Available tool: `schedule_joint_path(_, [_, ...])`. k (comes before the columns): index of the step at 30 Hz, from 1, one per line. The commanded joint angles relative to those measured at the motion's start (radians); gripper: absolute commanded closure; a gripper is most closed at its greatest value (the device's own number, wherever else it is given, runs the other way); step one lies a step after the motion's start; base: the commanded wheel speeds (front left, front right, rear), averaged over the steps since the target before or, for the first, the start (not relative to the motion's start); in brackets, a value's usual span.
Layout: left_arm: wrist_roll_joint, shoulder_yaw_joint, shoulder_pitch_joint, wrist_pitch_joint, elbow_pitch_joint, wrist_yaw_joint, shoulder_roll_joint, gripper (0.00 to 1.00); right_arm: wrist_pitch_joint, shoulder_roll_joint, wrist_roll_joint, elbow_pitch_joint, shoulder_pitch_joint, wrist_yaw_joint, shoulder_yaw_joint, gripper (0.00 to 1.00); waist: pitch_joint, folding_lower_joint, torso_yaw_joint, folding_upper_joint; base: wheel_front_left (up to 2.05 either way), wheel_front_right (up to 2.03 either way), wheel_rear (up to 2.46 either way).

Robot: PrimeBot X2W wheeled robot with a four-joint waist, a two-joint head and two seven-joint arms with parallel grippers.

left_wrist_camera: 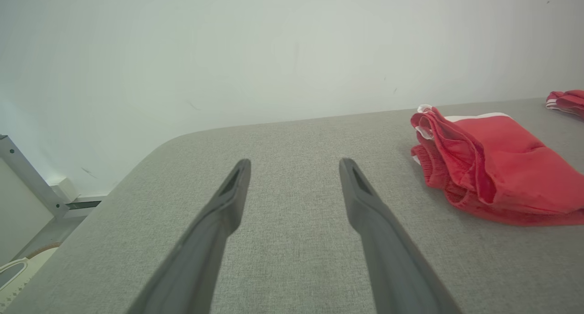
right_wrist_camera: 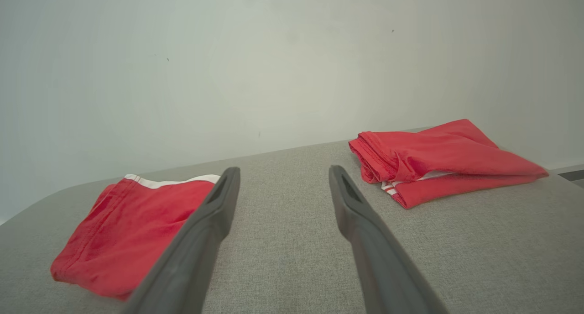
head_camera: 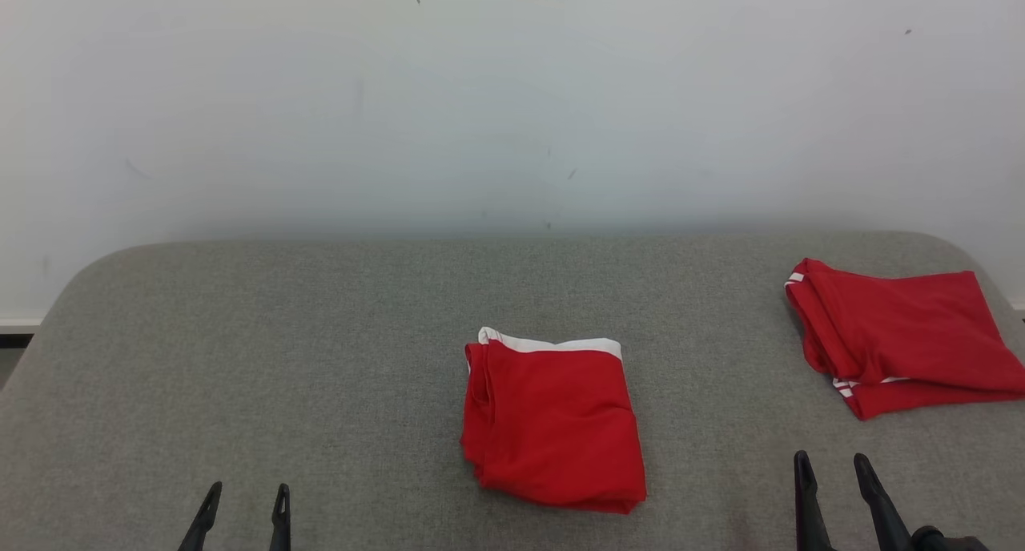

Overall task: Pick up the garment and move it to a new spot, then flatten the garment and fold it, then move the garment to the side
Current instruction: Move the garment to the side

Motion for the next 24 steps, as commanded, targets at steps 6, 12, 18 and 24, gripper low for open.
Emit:
schedule_joint_path(6, [-0.009,-0.002,0.014,0.001,-0.005,0.009,0.003,0.00,0.000,0.002,0.000,0.032,0.000,0.000,-0.003,0.00,-0.006,0.0001,0.007,0.0001,0.00,0.00,0.00])
schedule_joint_path(12, [-0.013,-0.005,0.014,0.000,-0.002,0.013,0.005,0.00,0.000,0.002,-0.012,0.062,-0.014,0.000,-0.008,0.00,-0.007,0.0001,0.011,0.0001,0.00,0.00,0.00])
schedule_joint_path(18, [-0.017,-0.008,0.000,0.004,-0.010,0.015,0.006,0.00,0.000,0.002,-0.018,0.093,-0.033,0.000,0.016,0.00,-0.002,0.0001,0.022,0.0001,0.00,0.00,0.00])
schedule_joint_path(24, [-0.019,-0.012,-0.009,-0.001,-0.008,0.017,-0.001,0.00,0.033,0.000,-0.027,0.180,-0.111,0.000,0.059,0.00,0.007,0.0001,0.033,0.0001,0.00,0.00,0.00])
